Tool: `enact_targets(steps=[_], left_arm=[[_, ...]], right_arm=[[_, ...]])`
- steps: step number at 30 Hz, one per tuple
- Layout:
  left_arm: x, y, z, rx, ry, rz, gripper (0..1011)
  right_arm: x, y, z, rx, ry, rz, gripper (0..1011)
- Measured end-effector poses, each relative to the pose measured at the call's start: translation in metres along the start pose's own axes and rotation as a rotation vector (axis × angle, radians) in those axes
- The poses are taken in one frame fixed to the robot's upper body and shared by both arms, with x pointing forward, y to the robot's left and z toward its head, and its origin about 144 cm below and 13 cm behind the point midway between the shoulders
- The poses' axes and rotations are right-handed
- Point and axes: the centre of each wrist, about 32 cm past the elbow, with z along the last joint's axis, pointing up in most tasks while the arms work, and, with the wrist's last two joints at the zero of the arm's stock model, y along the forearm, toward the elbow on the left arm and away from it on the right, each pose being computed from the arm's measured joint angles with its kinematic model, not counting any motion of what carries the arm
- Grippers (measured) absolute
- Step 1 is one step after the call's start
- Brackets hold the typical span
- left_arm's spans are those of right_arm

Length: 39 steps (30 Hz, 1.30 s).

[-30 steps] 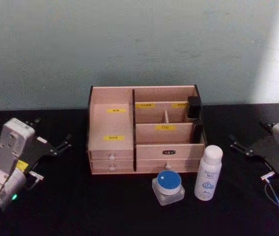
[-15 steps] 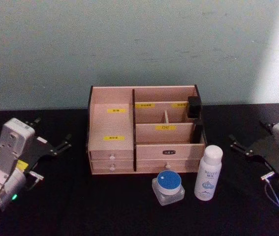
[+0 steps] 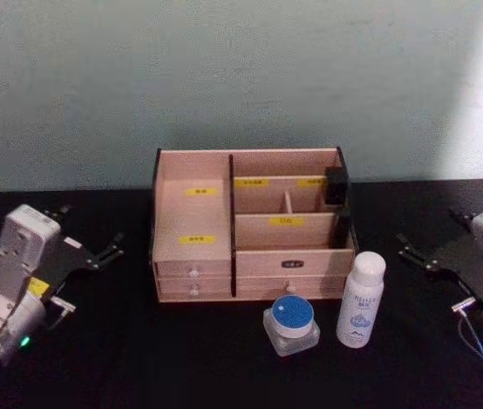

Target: Pick up the facial cleanser and watermelon frost from the table and place them into the tiered storage box.

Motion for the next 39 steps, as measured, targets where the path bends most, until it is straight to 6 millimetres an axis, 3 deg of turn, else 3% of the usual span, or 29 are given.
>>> enact_targets(steps=[15, 39], left_arm=[[0.000, 0.000, 0.000, 0.000, 0.000, 0.000, 1001], [0.000, 0.000, 0.000, 0.000, 0.000, 0.000, 1001]], right_arm=[[0.001, -0.012, 0.004, 0.004, 0.036, 0.018, 1002], [0.022, -0.082, 0.027, -0.171, 0.144, 0.236, 1002]])
